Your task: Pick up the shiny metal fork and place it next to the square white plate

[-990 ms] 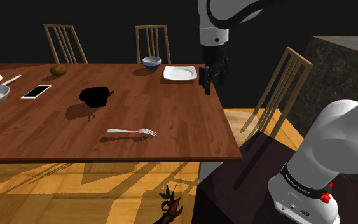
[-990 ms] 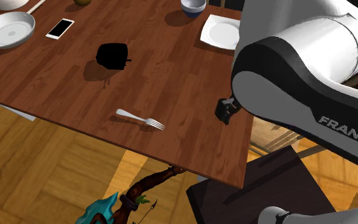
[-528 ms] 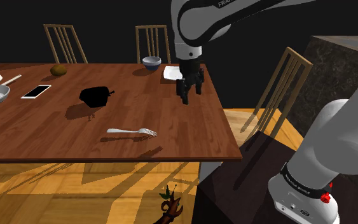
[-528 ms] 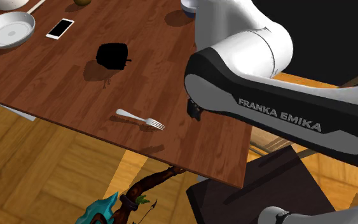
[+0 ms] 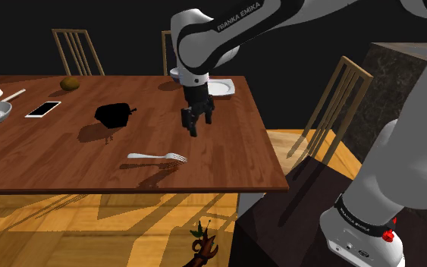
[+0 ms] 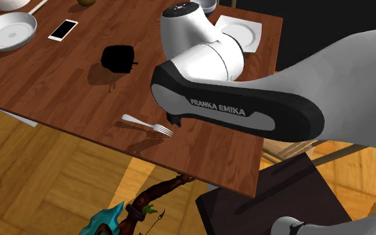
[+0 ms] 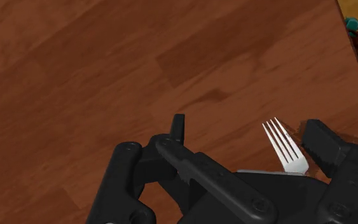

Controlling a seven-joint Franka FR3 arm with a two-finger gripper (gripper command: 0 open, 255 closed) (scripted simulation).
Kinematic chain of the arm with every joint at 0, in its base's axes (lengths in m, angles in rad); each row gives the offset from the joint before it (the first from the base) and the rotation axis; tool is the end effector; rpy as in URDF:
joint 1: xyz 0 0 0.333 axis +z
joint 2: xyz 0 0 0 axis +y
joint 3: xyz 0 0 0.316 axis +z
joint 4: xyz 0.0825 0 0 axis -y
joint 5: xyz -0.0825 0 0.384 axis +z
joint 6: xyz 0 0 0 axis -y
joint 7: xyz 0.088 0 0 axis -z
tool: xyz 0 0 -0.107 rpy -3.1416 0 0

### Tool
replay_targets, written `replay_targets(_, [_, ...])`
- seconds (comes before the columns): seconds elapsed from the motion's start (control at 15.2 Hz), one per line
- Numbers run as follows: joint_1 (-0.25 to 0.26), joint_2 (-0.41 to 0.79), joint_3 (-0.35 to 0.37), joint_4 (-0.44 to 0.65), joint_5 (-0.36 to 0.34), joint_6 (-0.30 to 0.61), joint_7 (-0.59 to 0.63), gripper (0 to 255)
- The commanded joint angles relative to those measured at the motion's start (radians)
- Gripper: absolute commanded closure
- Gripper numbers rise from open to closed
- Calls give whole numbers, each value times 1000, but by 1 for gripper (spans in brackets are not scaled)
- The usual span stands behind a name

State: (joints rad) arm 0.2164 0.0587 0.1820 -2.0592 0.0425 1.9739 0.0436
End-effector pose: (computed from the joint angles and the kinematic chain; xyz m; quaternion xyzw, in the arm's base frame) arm 0.5002 0.2126 0.3964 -0.9831 -0.1666 0.0751 0.0079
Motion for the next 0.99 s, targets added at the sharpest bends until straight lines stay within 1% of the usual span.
replay_targets(0.0, [14,70,13,58,-4,15,-5,0])
replay_targets(0.33, [53,236,42,211,-22,37,-14,0])
replay_targets(0.59, [92,371,61,353,-43,36,-22,0])
replay_targets(0.66, [93,373,61,356,-43,36,-22,0])
replay_targets(0.92, [96,390,60,325,-47,83,-20,0])
